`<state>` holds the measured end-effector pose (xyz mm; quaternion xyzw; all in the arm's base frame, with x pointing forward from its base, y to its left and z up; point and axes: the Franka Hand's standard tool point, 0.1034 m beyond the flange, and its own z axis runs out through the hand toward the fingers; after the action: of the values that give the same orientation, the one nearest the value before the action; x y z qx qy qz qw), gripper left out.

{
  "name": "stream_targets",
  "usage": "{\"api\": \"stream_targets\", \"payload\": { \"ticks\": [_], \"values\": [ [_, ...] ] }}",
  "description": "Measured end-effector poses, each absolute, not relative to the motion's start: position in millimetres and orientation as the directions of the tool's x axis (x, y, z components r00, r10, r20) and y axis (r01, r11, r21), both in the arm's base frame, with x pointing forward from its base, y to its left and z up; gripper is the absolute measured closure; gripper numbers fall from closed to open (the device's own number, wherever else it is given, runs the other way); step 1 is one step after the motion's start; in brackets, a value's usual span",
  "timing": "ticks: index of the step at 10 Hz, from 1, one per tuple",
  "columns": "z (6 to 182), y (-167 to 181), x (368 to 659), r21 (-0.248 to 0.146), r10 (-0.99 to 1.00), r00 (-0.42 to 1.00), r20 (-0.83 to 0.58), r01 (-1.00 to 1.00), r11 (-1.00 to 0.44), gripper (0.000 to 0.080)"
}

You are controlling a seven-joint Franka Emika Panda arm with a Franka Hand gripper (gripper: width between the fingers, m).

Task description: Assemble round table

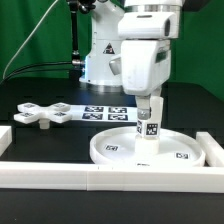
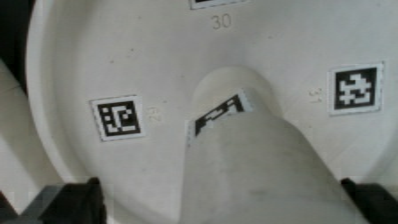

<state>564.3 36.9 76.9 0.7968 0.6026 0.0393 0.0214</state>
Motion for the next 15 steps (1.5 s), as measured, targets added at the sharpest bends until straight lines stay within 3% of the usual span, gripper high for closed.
{"api": "stream_targets", "payload": {
  "ticks": [2,5,8,11,12,13,15],
  "values": [
    [76.8,37.1,564.6,0.092,0.989,0.146,0.012,0.985,-0.146,0.0151],
    [78.9,40.0,569.6,0.140,0.997,-0.062,-0.035,0.988,0.067,0.0151],
    [77.7,34.7,568.3,0.127,0.971,-0.226,-0.078,0.964,0.234,0.0151],
    [75.9,34.9,565.9,0.122,0.969,-0.232,-0.081,0.963,0.241,0.0153],
    [75.5,36.0,565.1,0.120,0.972,-0.222,-0.079,0.966,0.231,0.0335],
    [74.2,35.7,562.9,0.112,0.976,-0.206,-0.078,0.970,0.214,0.0387],
    [73.9,35.0,562.5,0.112,0.982,-0.172,-0.074,0.977,0.179,0.0387]
  ]
}}
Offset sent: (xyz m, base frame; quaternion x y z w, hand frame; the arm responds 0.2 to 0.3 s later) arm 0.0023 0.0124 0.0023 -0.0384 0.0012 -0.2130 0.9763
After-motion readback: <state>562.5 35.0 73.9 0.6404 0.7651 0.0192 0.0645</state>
